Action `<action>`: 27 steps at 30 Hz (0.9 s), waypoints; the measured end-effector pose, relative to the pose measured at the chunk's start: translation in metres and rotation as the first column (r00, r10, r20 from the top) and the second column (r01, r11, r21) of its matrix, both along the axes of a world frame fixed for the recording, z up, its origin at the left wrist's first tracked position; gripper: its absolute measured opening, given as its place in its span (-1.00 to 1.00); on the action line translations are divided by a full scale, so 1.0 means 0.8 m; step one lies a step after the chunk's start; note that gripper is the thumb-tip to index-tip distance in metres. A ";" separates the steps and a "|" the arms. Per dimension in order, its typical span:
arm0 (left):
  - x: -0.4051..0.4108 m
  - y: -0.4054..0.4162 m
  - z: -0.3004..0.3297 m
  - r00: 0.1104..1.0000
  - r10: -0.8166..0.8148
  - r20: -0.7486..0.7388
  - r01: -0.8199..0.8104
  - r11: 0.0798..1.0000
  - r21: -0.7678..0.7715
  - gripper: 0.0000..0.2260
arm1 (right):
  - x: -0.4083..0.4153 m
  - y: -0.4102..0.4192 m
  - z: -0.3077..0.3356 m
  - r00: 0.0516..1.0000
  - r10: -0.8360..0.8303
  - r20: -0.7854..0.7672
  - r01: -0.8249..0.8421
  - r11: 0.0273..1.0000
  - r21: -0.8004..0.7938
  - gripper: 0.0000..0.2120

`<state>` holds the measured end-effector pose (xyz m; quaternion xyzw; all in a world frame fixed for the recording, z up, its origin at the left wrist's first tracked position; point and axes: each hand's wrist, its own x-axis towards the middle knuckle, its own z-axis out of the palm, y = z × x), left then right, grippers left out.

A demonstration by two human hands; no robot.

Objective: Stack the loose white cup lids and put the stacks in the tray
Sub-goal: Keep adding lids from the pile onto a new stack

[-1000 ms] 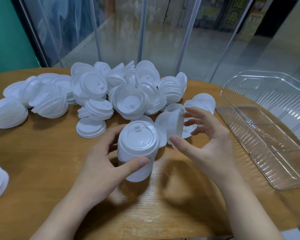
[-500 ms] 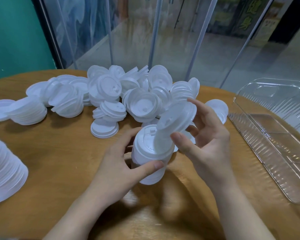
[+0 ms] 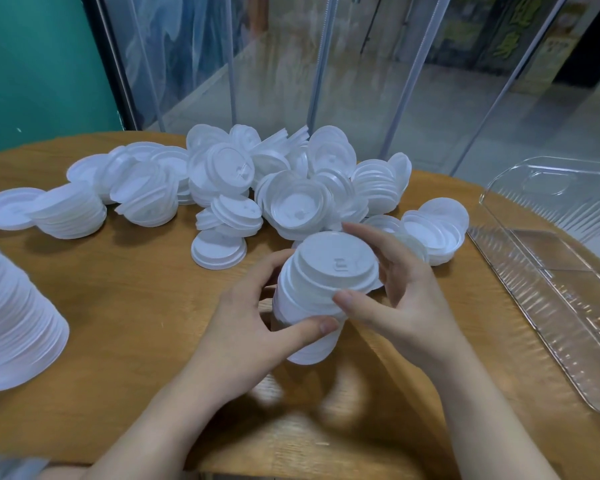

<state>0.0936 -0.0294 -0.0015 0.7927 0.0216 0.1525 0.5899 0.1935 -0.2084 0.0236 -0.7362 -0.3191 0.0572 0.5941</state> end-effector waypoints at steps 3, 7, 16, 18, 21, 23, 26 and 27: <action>0.000 0.000 0.000 1.000 -0.007 -0.009 0.006 1.000 -0.016 -0.36 | -0.002 -0.002 -0.002 0.999 0.015 0.031 -0.013 0.997 -0.077 -0.31; 0.003 0.000 -0.002 1.000 -0.029 0.001 0.029 0.999 -0.019 -0.33 | -0.005 -0.003 0.000 0.997 0.040 0.063 -0.029 0.985 -0.171 -0.33; 0.006 0.000 -0.008 0.999 -0.030 0.035 0.031 0.999 -0.035 -0.33 | -0.003 -0.009 0.009 0.994 0.106 0.035 -0.093 0.960 -0.265 -0.35; 0.006 0.001 -0.009 0.999 -0.027 0.039 0.029 0.999 -0.033 -0.32 | -0.003 -0.010 0.011 0.992 0.124 0.023 -0.114 0.959 -0.261 -0.36; 0.006 0.001 -0.009 0.999 -0.025 0.039 0.026 0.999 -0.023 -0.31 | -0.001 -0.012 0.010 0.990 0.140 0.013 -0.132 0.959 -0.251 -0.37; 0.006 0.001 -0.008 0.999 -0.028 0.037 0.029 0.999 -0.019 -0.30 | 0.000 -0.014 0.009 0.988 0.154 -0.003 -0.150 0.959 -0.241 -0.35; 0.005 0.001 -0.008 0.998 -0.036 0.042 0.038 0.999 -0.027 -0.28 | 0.000 -0.017 0.008 0.983 0.177 -0.049 -0.183 0.958 -0.222 -0.29; 0.005 0.000 -0.008 0.998 -0.034 0.048 0.036 0.999 -0.035 -0.26 | 0.001 -0.019 0.006 0.980 0.189 -0.061 -0.198 0.956 -0.217 -0.26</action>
